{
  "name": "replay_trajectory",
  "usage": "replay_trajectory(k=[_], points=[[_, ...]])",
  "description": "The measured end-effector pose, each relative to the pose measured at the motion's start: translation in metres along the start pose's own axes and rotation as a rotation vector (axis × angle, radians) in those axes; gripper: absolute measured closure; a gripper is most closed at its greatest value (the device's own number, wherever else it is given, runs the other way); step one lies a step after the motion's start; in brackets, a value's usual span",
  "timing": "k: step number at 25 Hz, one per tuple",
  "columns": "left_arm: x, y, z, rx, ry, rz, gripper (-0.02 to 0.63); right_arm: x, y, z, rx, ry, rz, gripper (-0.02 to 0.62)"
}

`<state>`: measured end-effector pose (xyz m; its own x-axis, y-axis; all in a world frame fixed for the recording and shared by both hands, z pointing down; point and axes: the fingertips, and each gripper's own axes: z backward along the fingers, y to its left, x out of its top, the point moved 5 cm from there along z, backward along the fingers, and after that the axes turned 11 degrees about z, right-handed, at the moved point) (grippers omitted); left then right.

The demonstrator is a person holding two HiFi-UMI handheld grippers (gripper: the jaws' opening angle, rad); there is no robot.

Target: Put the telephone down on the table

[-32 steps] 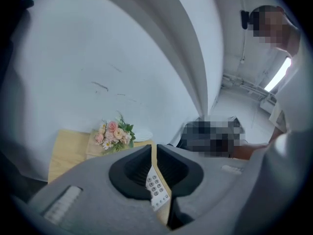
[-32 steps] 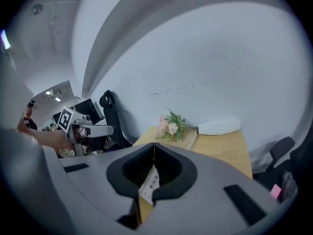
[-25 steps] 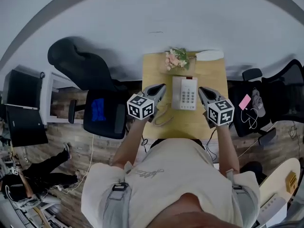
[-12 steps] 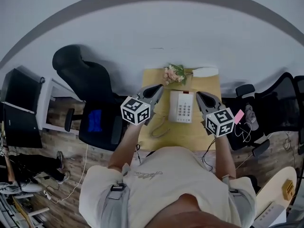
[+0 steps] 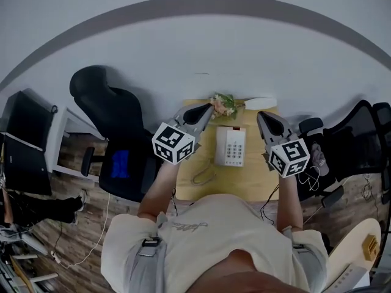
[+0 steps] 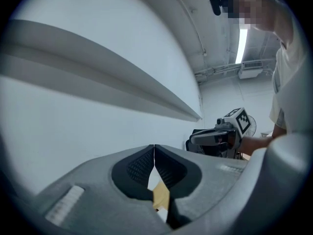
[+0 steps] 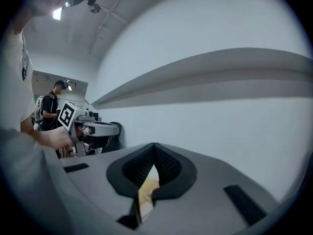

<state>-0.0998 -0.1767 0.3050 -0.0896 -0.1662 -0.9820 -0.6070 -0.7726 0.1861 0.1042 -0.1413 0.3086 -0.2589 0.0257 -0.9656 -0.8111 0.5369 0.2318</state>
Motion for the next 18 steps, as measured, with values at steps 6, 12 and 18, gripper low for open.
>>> replay_trajectory(k=[6,12,18], points=[[0.025,0.004,-0.004,0.032,-0.064,-0.039,0.588,0.029,-0.008,0.002,-0.031,-0.056,0.056,0.594],[0.041,0.002,-0.002,0.045,-0.105,-0.062,0.588,0.046,-0.013,0.006,-0.059,-0.103,0.074,0.594],[0.039,0.006,-0.003,0.068,-0.104,-0.065,0.588,0.044,-0.021,0.004,-0.082,-0.118,0.06,0.594]])
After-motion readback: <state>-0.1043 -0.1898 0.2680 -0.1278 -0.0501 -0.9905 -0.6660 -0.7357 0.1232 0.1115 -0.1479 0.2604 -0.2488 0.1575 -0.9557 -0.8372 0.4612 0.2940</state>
